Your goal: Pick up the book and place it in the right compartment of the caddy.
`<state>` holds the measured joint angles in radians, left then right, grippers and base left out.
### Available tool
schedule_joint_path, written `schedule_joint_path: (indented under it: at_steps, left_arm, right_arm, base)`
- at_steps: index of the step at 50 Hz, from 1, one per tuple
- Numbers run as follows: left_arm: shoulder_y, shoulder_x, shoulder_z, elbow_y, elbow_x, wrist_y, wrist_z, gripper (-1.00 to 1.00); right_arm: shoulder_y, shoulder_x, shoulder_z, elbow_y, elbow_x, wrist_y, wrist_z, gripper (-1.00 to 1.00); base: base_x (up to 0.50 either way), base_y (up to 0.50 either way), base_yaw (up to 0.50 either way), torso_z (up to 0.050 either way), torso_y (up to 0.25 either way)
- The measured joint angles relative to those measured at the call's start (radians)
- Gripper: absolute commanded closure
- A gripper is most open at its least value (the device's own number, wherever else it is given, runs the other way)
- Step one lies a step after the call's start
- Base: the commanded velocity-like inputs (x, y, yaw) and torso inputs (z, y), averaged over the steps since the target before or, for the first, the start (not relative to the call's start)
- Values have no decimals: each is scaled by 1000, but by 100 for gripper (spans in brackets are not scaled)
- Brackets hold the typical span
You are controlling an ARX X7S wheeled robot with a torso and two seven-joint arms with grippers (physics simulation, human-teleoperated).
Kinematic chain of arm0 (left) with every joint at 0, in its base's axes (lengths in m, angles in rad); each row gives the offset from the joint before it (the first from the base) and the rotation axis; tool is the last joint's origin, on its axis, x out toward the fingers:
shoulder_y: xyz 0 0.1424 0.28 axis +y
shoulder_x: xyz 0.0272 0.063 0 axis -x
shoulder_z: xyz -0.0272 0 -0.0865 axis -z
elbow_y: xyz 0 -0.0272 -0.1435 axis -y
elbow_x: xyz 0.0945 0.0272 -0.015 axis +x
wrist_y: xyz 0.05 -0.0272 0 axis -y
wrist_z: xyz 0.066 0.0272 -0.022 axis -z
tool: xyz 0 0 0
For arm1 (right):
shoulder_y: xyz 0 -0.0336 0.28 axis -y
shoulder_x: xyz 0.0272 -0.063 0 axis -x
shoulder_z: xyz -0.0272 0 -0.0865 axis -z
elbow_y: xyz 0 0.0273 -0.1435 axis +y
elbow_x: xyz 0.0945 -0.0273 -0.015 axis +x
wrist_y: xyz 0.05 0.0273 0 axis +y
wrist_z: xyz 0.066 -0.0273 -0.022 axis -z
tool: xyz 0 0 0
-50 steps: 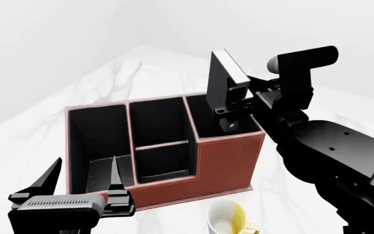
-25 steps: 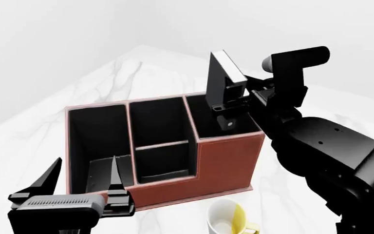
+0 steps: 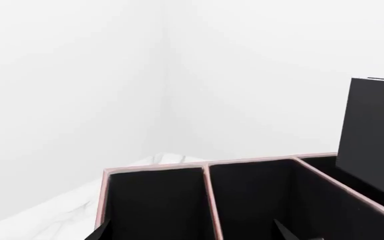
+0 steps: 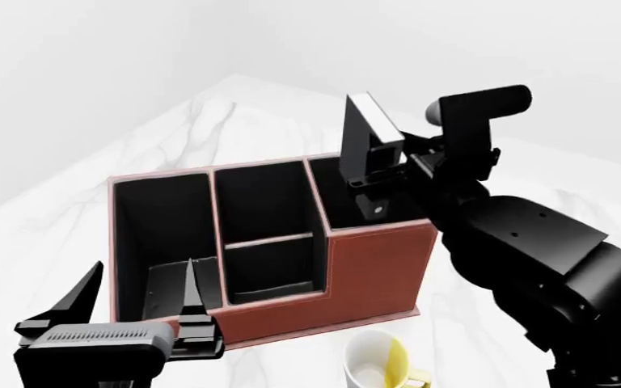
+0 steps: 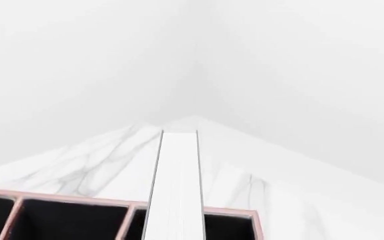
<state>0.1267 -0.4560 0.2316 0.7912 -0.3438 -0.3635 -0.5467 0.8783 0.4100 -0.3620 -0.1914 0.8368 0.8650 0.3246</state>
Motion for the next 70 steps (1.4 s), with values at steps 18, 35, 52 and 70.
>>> schedule_joint_path:
  at_steps: [18, 35, 52, 70]
  left_arm:
    - [-2, -4, 2, -1, -4, 1, -3, -100]
    - [-3, -7, 5, -4, -6, 4, -6, -100]
    - [-3, -10, 8, -5, -7, 8, -10, -100]
    - [-3, -13, 10, -4, -9, 10, -14, -100]
  right_arm:
    - [-7, -10, -23, 61, -30, -40, -22, 100]
    - [-17, -14, -39, 100, -50, -67, -36, 100]
    - [-27, -22, -58, 146, -71, -100, -52, 100]
    - [-34, -32, -75, 205, -97, -138, -70, 100]
  base:
    - [0, 0, 0, 0, 2]
    - [0, 0, 0, 1, 2]
    - [0, 0, 0, 0, 1]
    - [0, 0, 0, 1, 2]
